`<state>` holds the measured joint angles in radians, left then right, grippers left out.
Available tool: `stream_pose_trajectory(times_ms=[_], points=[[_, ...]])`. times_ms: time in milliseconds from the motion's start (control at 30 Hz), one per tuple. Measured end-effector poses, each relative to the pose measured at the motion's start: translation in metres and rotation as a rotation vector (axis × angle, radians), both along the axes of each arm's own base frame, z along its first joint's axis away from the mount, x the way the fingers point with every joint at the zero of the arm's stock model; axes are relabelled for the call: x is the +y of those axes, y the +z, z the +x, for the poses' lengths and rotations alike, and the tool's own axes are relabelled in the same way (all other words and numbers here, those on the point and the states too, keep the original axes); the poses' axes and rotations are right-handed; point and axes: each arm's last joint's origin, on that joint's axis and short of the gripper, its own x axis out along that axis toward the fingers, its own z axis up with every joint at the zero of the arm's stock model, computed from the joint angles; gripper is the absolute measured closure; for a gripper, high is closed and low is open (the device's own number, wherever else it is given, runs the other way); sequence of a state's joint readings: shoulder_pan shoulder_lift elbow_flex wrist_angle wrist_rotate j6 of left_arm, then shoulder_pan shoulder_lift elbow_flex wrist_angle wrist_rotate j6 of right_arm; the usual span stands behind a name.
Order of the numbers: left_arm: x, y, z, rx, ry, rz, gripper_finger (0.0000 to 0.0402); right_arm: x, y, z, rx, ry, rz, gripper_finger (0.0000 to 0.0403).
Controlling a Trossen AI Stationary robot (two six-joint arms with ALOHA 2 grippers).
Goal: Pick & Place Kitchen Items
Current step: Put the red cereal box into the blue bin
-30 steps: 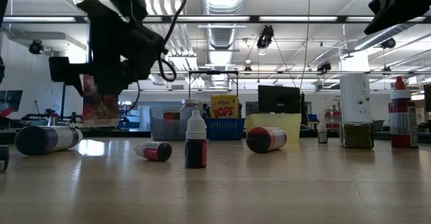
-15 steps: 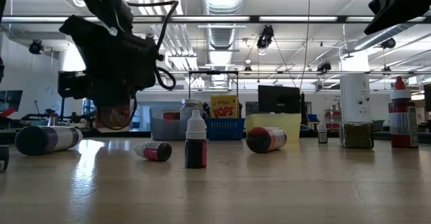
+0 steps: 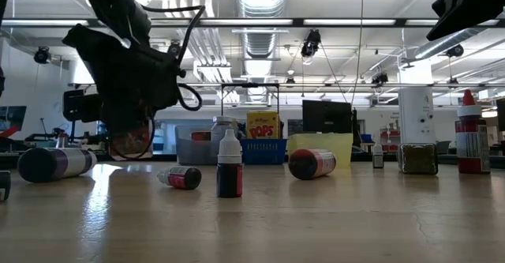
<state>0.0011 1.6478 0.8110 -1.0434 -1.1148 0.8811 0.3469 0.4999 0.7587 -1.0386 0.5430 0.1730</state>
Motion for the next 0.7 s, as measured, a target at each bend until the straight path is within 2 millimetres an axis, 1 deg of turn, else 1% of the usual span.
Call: stream_pose_trajectory(times_ms=[133,267,367,700], points=[[-0.002,-0.005,-0.004,0.008,-0.009,0.003,0.0031,0.0,0.0,0.0,0.0,0.0,0.0,0.0394],[-0.003,-0.01,-0.007,0.005,-0.019,0.005,0.0007,0.0,0.0,0.0,0.0,0.0,0.0,0.0394],[-0.003,-0.013,-0.008,-0.001,-0.026,0.014,0.0006,0.0,0.0,0.0,0.0,0.0,0.0,0.0394],[-0.005,-0.011,-0.004,-0.002,-0.057,0.043,0.0002,0.0,0.0,0.0,0.0,0.0,0.0,0.0394]])
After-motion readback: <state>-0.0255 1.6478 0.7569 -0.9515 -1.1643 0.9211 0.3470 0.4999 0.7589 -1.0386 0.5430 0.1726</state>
